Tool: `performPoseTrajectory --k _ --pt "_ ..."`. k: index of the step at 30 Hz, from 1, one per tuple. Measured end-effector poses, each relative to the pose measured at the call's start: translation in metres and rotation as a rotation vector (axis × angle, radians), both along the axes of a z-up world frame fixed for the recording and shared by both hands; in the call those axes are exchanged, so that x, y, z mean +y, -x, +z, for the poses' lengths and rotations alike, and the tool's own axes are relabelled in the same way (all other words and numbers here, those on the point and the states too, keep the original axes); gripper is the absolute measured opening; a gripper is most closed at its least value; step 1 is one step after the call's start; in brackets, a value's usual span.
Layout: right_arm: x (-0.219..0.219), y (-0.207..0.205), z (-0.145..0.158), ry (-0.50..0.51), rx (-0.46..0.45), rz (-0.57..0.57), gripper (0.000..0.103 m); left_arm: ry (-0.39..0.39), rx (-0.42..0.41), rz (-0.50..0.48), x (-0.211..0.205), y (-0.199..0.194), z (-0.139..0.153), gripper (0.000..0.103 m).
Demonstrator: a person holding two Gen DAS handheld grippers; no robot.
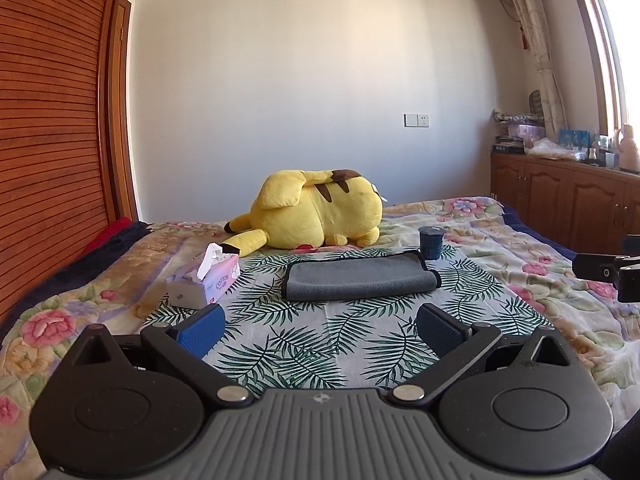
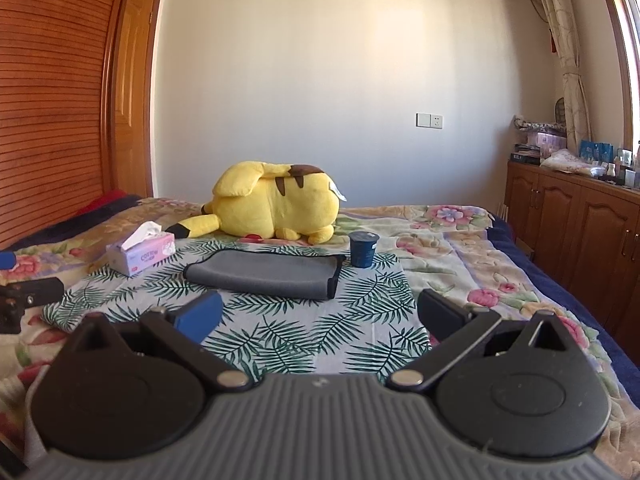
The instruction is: Fold towel
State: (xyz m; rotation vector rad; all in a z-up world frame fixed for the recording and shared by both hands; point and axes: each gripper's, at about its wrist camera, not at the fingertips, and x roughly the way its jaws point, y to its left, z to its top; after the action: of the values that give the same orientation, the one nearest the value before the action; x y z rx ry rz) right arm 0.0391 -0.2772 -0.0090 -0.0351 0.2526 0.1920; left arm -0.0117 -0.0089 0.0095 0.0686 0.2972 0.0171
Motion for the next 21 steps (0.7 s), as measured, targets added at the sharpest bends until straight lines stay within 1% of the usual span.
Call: performPoseTrajectory --k 21 --pt "-0.0023 0.0014 -0.0008 -0.006 -0.001 -0.005 0.103 -0.004 -0.003 -0.004 -0.0010 0.0013 -0.0004 0.087"
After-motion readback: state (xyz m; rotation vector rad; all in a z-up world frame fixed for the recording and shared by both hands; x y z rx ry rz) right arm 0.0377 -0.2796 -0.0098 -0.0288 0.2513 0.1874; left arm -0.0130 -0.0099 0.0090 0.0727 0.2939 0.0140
